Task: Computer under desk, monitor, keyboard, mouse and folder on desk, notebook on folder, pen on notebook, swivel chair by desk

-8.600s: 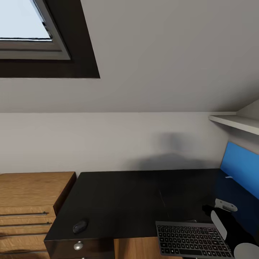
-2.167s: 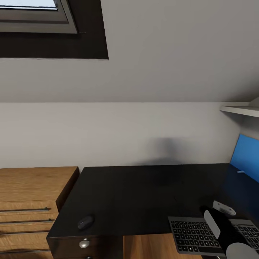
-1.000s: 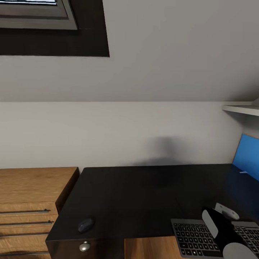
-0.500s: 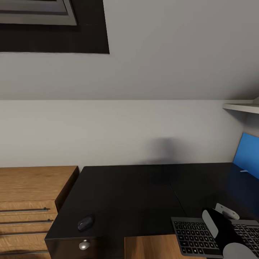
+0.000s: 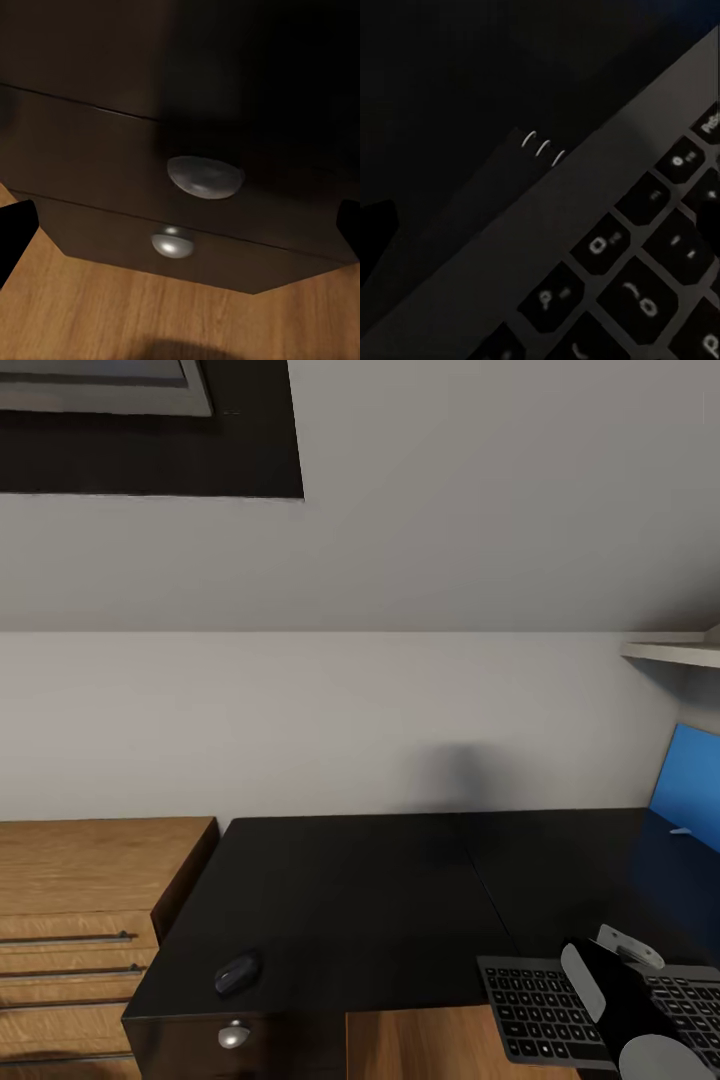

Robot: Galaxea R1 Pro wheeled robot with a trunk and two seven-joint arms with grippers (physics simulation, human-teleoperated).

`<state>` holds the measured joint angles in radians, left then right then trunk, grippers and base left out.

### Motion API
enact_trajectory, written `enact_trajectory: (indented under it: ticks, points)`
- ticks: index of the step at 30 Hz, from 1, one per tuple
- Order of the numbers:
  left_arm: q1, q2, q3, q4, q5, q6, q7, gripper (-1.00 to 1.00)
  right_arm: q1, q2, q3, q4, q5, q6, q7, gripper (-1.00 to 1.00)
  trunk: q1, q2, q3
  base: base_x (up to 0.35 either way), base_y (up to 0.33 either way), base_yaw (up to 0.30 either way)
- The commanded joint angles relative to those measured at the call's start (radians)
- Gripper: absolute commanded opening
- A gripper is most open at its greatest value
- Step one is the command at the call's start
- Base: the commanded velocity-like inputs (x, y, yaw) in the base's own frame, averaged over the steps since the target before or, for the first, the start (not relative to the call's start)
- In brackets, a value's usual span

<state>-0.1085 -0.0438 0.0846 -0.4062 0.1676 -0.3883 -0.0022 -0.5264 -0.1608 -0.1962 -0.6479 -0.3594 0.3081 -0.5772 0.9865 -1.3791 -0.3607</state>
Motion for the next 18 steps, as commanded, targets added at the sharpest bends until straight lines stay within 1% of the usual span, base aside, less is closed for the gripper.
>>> enact_trajectory:
  ticks: [1,11,18]
  points:
    - [-0.001,-0.001,0.003,0.001,0.001,-0.002,0.0,1.0,0.0,0.0,0.001,-0.001,-0.015,0.004,-0.004,1.0,0.004,-0.008,-0.005,0.0,0.0,0.0]
    - [0.0,-0.001,0.003,0.0,0.001,-0.002,-0.001,1.0,0.0,0.0,0.001,-0.001,-0.016,0.005,-0.003,1.0,0.042,-0.078,-0.036,0.0,0.0,0.0]
    - [-0.001,-0.001,0.003,0.001,0.001,-0.003,-0.001,1.0,0.0,0.0,0.0,-0.001,-0.016,0.005,-0.003,1.0,0.042,-0.078,-0.036,0.0,0.0,0.0]
